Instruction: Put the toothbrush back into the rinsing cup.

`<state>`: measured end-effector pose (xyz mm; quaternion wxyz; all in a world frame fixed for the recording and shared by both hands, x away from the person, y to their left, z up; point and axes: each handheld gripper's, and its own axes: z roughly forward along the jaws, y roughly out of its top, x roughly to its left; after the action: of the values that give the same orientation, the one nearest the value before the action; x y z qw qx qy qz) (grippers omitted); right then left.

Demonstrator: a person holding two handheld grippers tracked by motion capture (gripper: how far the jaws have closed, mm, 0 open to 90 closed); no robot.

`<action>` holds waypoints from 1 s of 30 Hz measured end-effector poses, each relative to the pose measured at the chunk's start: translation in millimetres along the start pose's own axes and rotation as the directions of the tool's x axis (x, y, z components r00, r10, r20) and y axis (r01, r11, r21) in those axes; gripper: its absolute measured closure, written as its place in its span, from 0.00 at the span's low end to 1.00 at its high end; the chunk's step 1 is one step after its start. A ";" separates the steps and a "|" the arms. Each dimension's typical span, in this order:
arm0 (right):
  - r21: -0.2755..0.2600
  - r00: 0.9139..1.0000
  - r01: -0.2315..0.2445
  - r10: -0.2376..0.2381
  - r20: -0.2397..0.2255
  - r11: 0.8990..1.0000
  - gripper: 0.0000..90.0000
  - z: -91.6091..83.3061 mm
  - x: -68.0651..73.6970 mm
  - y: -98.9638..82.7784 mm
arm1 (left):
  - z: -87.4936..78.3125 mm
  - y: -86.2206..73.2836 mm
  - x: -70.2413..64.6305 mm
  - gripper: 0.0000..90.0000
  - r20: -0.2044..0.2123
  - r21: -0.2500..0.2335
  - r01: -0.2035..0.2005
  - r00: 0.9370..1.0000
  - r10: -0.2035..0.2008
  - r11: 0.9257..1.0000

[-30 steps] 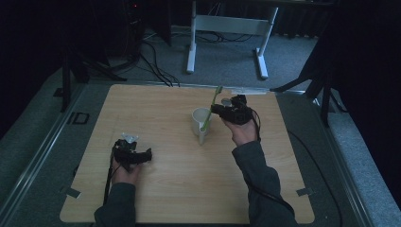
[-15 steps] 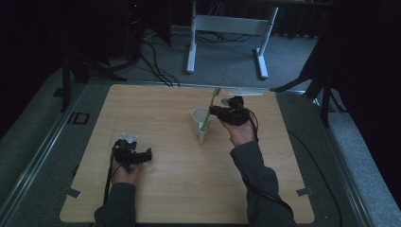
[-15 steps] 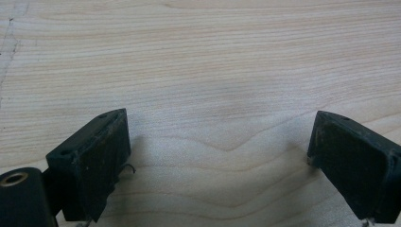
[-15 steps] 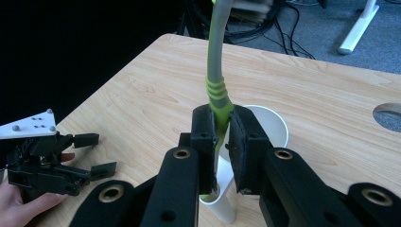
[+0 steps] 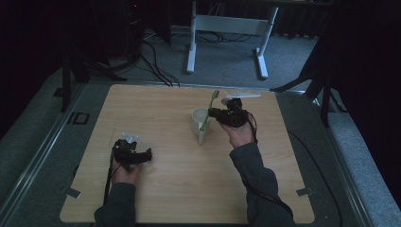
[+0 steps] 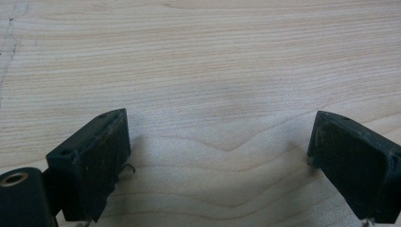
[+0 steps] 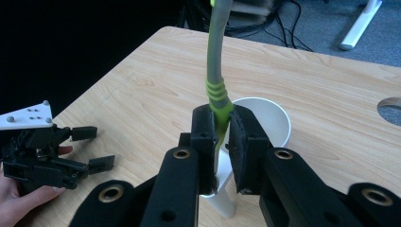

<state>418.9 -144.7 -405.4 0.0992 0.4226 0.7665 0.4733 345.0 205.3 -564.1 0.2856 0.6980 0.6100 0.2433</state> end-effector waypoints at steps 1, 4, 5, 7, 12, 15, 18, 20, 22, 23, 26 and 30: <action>0.001 1.000 0.003 -0.003 0.004 1.000 0.90 0.2 0.7 -0.3 | 0.1 0.0 -0.1 0.08 0.000 -0.001 0.001 1.000 -0.001 1.000; 0.008 1.000 0.018 -0.019 0.016 1.000 0.90 1.1 3.0 -1.6 | 0.0 0.0 0.0 0.08 0.000 -0.001 0.000 1.000 0.000 1.000; 0.009 1.000 0.021 -0.021 0.017 1.000 0.90 1.5 3.4 -2.2 | 0.1 0.0 -0.1 0.08 0.000 -0.001 0.002 1.000 -0.002 1.000; 0.011 1.000 0.024 -0.024 0.017 1.000 0.90 2.2 3.7 -3.2 | 0.1 0.0 -0.1 0.08 0.000 -0.001 0.001 1.000 -0.001 1.000; 0.018 1.000 0.025 -0.025 0.011 1.000 0.90 3.1 4.3 -4.6 | 0.0 0.0 -0.1 0.08 0.000 -0.001 0.001 1.000 -0.001 1.000; 0.030 1.000 0.028 -0.028 -0.007 0.999 0.88 3.8 4.4 -5.7 | 0.1 0.0 -0.1 0.08 0.000 -0.001 0.002 1.000 -0.002 1.000; 0.053 0.997 0.041 -0.038 -0.060 0.998 0.71 5.8 4.8 -8.9 | 0.1 0.0 -0.1 0.08 0.000 -0.001 0.001 1.000 -0.001 1.000; 0.062 0.996 0.056 -0.052 -0.069 0.996 0.64 6.7 5.8 -12.9 | 0.0 0.0 -0.1 0.08 0.001 0.000 0.000 1.000 0.000 1.000; 0.066 0.995 0.061 -0.055 -0.081 0.996 0.59 7.0 5.8 -16.7 | 0.0 0.0 -0.2 0.08 0.002 0.000 -0.001 1.000 0.001 1.000; 0.067 0.995 0.061 -0.055 -0.086 0.996 0.58 7.2 5.3 -18.2 | 0.0 0.0 -0.3 0.08 0.002 0.001 -0.002 1.000 0.002 1.000; 0.074 0.994 0.062 -0.055 -0.096 0.995 0.54 7.5 3.7 -21.2 | 0.0 0.1 -0.4 0.08 0.002 0.001 -0.003 1.000 0.003 1.000; 0.080 0.993 0.065 -0.056 -0.103 0.995 0.53 6.5 2.8 -23.4 | 0.0 0.1 -0.4 0.08 0.002 0.001 -0.002 1.000 0.002 1.000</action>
<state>407.7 -143.0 -427.1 0.0572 0.3786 0.8021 0.4583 345.0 204.8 -564.1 0.2857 0.6992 0.6089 0.2426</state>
